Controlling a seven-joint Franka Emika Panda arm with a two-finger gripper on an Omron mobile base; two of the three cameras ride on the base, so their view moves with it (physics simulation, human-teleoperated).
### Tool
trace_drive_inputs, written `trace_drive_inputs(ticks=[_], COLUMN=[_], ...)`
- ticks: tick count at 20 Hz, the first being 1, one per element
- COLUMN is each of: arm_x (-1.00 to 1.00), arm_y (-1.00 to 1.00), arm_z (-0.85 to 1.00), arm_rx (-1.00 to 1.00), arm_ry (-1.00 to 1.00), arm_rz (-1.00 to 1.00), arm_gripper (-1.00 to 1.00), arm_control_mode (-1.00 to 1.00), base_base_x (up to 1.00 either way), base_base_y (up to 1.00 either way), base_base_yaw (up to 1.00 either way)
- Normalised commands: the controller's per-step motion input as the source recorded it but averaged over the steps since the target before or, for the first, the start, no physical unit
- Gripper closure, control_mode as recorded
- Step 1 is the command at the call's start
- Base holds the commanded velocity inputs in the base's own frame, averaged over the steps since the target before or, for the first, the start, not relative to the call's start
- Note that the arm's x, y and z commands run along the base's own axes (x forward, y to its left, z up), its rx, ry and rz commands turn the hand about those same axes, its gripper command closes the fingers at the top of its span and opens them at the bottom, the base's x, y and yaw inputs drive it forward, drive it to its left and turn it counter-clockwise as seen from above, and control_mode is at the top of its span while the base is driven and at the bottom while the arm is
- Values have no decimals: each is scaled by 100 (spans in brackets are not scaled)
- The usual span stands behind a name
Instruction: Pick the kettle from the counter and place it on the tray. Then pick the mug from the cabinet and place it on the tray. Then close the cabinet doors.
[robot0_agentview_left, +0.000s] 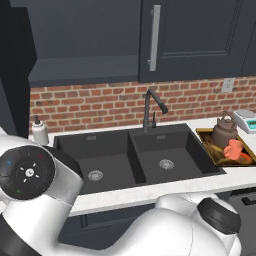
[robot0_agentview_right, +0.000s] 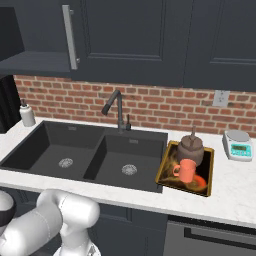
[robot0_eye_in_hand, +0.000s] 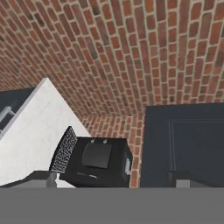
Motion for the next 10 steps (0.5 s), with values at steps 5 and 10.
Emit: trace_drive_inputs(ticks=[5,10], arm_x=[34,19], arm_y=[0,0], arm_z=[0,0], arm_rx=[0,0], arm_ry=[0,0], arm_rz=[0,0], arm_gripper=[-100,-100], arm_control_mode=[-100,-100], base_base_x=[0,0], base_base_y=[0,0], base_base_yaw=[0,0])
